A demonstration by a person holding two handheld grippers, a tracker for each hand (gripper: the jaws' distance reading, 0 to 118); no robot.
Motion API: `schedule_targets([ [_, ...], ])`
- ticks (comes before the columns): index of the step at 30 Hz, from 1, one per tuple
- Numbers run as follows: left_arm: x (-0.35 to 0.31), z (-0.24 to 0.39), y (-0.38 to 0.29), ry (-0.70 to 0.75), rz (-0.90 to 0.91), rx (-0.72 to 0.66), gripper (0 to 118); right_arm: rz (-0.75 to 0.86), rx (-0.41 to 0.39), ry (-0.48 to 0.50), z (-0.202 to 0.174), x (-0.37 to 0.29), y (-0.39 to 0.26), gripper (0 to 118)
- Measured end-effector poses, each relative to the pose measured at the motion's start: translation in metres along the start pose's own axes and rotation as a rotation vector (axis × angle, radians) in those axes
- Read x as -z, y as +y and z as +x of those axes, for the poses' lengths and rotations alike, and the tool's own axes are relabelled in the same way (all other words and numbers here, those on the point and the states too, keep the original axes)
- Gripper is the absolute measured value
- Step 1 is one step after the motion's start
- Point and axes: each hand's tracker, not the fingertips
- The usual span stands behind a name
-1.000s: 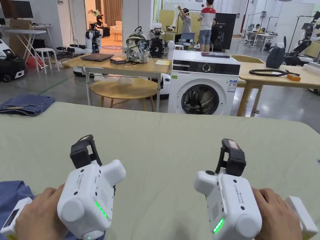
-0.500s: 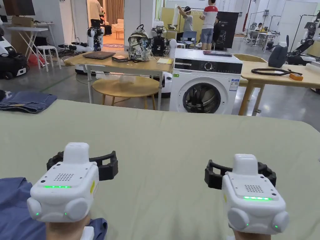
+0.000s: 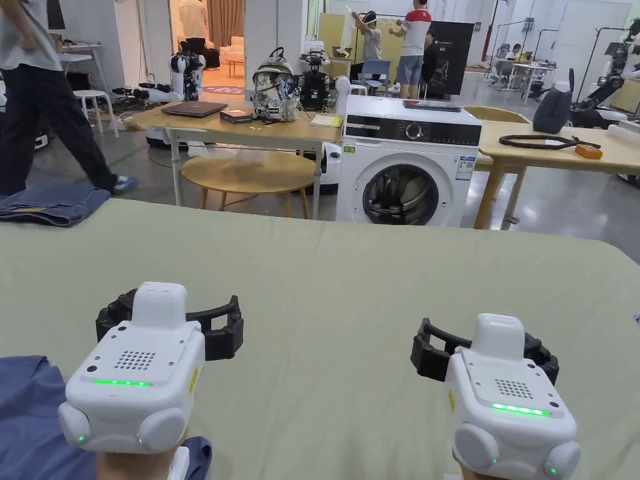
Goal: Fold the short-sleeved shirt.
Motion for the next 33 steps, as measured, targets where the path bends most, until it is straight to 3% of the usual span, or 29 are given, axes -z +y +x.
schedule_targets([
  [9, 0.001, -0.002, -0.004, 0.001, -0.025, 0.001, 115, -0.017, 0.004, -0.017, 0.002, 0.001, 0.000, 118],
  [11, 0.000, -0.001, -0.005, 0.024, -0.024, 0.010, 98, -0.016, 0.003, -0.022, 0.002, 0.000, -0.001, 118],
  [12, -0.002, 0.000, -0.006, 0.032, -0.022, 0.014, 82, -0.003, -0.004, -0.030, 0.001, -0.002, -0.001, 110],
  [13, -0.002, 0.000, -0.006, 0.032, -0.023, 0.014, 53, 0.009, -0.018, -0.053, 0.001, -0.002, -0.001, 82],
  [14, -0.001, 0.001, -0.006, 0.034, -0.025, 0.016, 33, 0.004, -0.019, -0.057, 0.001, -0.001, 0.000, 52],
  [15, -0.002, 0.001, -0.007, 0.034, -0.024, 0.015, 20, -0.001, -0.011, -0.053, 0.002, 0.000, 0.001, 22],
  [16, -0.002, 0.002, -0.007, 0.034, -0.023, 0.016, 14, -0.003, 0.004, -0.048, 0.003, 0.000, 0.001, 3],
  [19, -0.005, 0.003, -0.007, 0.034, -0.007, 0.013, 1, -0.009, 0.023, -0.031, 0.005, -0.002, 0.003, 0],
  [33, -0.009, -0.017, 0.000, 0.050, -0.025, -0.092, 1, 0.015, 0.002, -0.043, 0.000, -0.011, 0.009, 0],
])
